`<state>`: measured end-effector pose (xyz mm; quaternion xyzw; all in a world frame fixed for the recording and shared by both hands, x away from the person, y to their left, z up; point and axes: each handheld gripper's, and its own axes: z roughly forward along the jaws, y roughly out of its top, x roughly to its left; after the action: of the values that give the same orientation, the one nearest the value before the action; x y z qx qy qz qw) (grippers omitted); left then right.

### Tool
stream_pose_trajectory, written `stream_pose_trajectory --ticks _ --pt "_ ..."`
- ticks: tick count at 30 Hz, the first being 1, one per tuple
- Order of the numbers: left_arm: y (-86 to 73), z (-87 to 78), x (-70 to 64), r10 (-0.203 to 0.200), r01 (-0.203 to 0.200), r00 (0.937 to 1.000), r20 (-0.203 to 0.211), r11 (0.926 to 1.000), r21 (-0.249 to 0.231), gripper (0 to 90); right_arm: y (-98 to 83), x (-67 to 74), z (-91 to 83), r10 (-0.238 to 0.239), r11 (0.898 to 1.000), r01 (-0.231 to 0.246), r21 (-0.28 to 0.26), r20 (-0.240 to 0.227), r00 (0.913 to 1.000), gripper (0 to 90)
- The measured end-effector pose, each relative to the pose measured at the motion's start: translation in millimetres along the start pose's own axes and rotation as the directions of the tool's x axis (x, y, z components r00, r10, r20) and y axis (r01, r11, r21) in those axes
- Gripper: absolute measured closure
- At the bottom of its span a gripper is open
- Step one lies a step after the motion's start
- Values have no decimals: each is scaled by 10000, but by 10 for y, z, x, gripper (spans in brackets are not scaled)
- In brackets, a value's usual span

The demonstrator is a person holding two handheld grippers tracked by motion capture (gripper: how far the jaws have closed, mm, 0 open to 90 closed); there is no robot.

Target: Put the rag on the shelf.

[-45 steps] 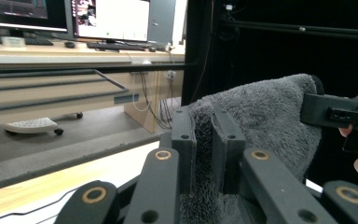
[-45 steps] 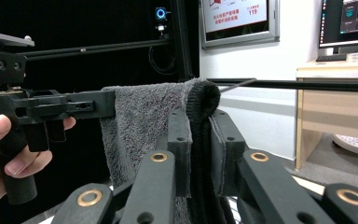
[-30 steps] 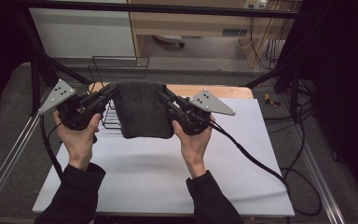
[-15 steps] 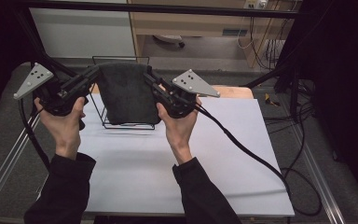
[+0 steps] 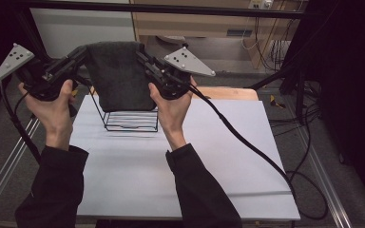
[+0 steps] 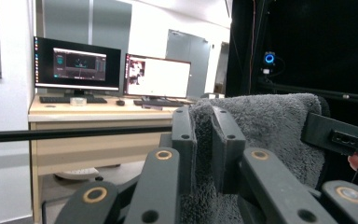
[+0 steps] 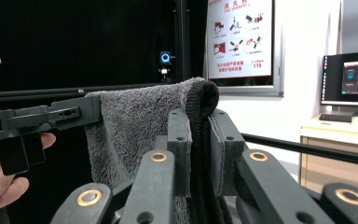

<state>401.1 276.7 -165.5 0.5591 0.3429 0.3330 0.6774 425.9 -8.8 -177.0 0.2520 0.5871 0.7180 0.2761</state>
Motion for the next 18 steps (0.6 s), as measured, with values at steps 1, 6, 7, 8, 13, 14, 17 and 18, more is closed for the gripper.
stream_pose_trajectory --ticks 1,6,7,8,13,14,17,18 --pt "22 12 10 -17 17 10000 -21 10000 18 812 19 0 23 8 10000 -8 -20 4 10000 809" --pt "139 62 64 -47 47 10000 -76 10000 -16 812 109 -11 131 -89 9998 90 -171 46 9999 809" --pt "163 70 74 -23 23 9999 -107 10000 -25 812 126 -15 154 -91 9998 92 -202 43 9999 810" --pt "186 76 83 2 -3 9999 -138 10000 -49 813 143 -18 178 -99 9997 100 -209 40 9999 810" --pt "264 107 138 -110 107 9997 -210 9998 -145 813 197 -17 292 -175 9995 175 -269 2 9998 810" --pt "277 112 146 -106 101 9997 -241 9998 -184 813 201 -19 311 -154 9995 154 -266 -29 9999 810" --pt "328 126 165 -61 54 9996 -279 9997 -236 813 216 -29 360 -1 9995 -1 -319 -78 10000 810" --pt "347 133 171 -7 0 9995 -305 9997 -242 813 226 -31 372 -18 9994 15 -339 -93 10000 810"
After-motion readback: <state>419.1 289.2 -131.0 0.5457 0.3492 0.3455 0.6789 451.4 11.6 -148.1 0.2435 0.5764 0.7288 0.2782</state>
